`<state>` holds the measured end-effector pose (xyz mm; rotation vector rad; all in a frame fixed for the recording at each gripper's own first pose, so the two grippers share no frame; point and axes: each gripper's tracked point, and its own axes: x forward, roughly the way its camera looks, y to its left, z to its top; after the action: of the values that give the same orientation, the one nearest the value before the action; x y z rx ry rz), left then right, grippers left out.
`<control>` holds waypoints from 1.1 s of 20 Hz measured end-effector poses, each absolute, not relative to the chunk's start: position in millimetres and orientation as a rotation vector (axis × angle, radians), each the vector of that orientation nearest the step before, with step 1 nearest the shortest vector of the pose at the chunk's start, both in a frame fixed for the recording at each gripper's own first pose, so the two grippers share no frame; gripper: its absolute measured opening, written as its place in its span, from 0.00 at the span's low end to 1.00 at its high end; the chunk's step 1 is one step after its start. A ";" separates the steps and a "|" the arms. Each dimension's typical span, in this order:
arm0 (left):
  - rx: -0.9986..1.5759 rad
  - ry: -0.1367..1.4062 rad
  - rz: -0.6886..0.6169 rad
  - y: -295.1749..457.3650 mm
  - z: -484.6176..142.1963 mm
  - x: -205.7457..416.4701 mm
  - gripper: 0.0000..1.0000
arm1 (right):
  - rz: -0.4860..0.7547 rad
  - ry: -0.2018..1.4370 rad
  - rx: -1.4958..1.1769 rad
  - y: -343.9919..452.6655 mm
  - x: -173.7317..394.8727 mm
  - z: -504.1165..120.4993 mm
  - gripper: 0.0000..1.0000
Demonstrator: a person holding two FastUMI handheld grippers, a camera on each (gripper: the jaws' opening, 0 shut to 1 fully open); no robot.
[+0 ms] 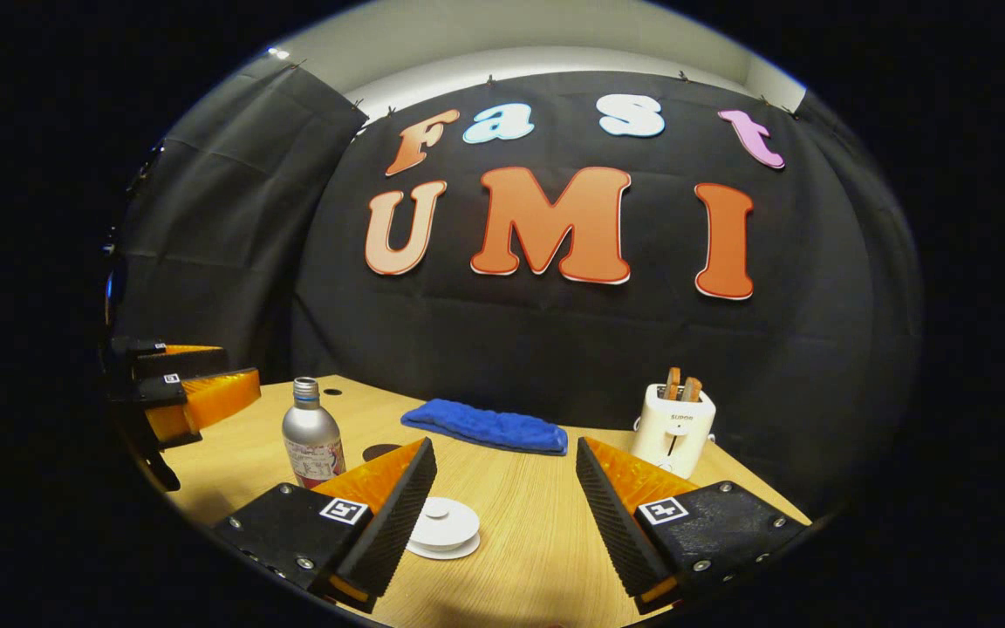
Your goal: Open the teacup lid with one hand, grasp the water bottle and pour water into the teacup with the other hand; after pouring, place the water bottle on the coaster and then close the teacup lid.
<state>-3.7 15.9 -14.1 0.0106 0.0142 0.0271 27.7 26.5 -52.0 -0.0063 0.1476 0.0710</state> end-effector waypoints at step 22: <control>0.003 0.082 0.066 37.2 -46.4 -2.0 0.99 | 0.175 0.417 0.053 80.8 68.2 -154.0 0.89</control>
<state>-2.0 37.2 -46.4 0.0033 0.0819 0.0658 68.2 80.8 -154.0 0.0527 0.4172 0.1747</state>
